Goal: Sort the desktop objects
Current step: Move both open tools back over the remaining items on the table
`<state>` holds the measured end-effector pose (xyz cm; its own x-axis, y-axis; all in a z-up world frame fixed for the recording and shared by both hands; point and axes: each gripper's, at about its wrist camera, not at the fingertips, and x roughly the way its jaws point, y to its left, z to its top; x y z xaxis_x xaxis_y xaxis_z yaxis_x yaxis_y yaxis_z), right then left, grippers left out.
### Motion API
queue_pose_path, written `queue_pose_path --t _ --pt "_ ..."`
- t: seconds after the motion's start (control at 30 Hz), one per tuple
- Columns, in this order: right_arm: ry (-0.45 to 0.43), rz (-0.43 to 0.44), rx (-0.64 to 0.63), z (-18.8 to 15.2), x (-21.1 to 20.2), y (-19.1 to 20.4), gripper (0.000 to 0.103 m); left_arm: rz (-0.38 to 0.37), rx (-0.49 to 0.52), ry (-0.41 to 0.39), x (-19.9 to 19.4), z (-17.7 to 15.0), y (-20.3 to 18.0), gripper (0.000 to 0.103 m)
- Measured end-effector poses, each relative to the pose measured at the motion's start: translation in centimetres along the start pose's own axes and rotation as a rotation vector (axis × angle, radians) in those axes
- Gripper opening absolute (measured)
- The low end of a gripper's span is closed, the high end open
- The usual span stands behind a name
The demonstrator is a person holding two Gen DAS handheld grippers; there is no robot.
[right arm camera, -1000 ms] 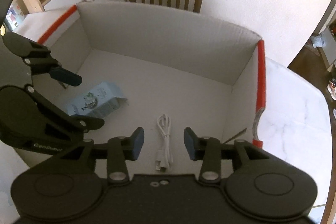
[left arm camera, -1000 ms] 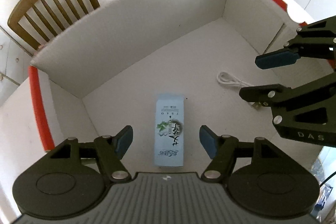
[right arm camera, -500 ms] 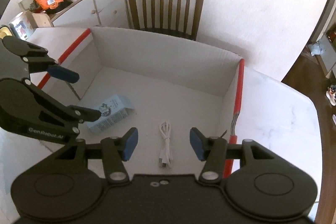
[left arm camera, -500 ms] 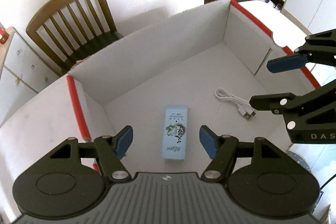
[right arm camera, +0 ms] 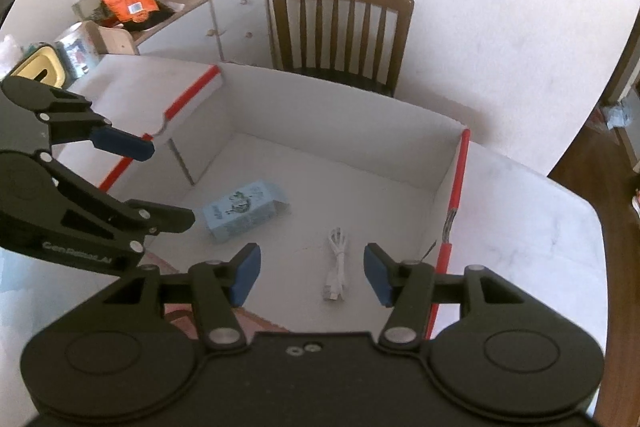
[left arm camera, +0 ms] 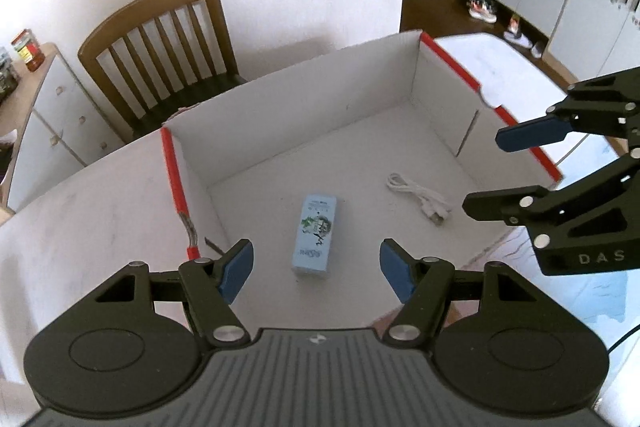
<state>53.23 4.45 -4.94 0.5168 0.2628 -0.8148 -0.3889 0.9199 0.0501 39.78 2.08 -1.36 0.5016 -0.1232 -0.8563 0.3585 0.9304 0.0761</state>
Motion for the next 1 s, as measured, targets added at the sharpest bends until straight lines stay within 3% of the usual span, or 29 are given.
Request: queue_pose_path --t 0.33,1.0 --pt "-0.045 -0.034 0.024 -1.2 -4.4 1.6 0.059 -0.027 0.02 -0.084 -4.8 -1.8 -1.2 0.069" --pt "-0.068 -0.073 0.078 -8.1 -11.5 6.5 0.063 -0.11 0.071 -0.194 -12.2 -8.9 -2.8 0.069"
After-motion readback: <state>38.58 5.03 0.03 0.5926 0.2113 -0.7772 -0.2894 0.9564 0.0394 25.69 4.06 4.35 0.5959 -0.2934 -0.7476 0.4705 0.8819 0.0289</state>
